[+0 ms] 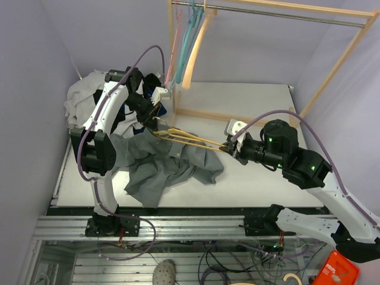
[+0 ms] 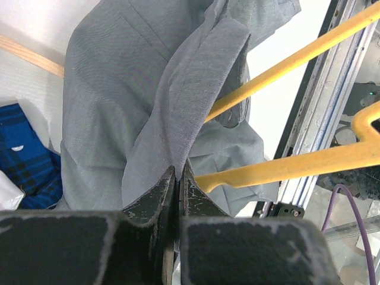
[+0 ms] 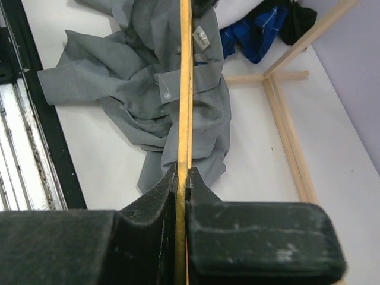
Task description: Place the shirt on the hanger
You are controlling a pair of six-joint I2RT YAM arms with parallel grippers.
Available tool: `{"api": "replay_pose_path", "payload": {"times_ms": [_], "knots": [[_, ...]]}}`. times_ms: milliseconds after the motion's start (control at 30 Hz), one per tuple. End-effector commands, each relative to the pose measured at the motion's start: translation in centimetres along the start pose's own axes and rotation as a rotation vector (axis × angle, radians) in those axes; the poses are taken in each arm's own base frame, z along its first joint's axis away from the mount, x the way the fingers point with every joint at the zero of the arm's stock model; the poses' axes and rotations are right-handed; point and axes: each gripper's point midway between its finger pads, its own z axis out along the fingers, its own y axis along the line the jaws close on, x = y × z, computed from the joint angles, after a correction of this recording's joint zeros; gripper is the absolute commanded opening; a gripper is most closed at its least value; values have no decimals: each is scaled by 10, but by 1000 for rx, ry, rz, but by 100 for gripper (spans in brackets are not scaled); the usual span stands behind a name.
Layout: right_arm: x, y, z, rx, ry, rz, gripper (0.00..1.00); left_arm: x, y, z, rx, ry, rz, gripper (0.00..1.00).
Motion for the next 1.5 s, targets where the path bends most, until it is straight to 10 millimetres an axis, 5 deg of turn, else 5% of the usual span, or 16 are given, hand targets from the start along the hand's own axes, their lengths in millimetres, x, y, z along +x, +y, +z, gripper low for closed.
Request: {"api": "replay_pose_path", "payload": {"times_ms": [0,300,533,700,767,1033,1233,1367,1467], "knots": [[-14,-2,5,-22,-41,-38,0,-21,-21,-15,-18,-49,75,11],[-18,13,32,-161,-87,-2,0,-54,-40,-35,-22,-160,192,9],[-19,-41,26,31,-202,45,0,-77,-56,-53,-38,-231,257,7],[1,-61,34,149,-223,70,0,-79,-67,-60,-54,-238,289,7],[14,-61,42,153,-221,79,0,-79,-69,-63,-69,-236,305,7],[5,-33,64,-67,-363,45,0,-86,-70,-71,-96,-250,357,7],[-3,-35,63,-76,-498,65,0,-93,-71,-68,-62,-276,340,7],[3,-27,70,-114,-559,141,0,-94,-75,-66,-32,-294,336,7],[13,-40,69,-48,-626,201,0,-96,-78,-66,-22,-303,325,8]]}}
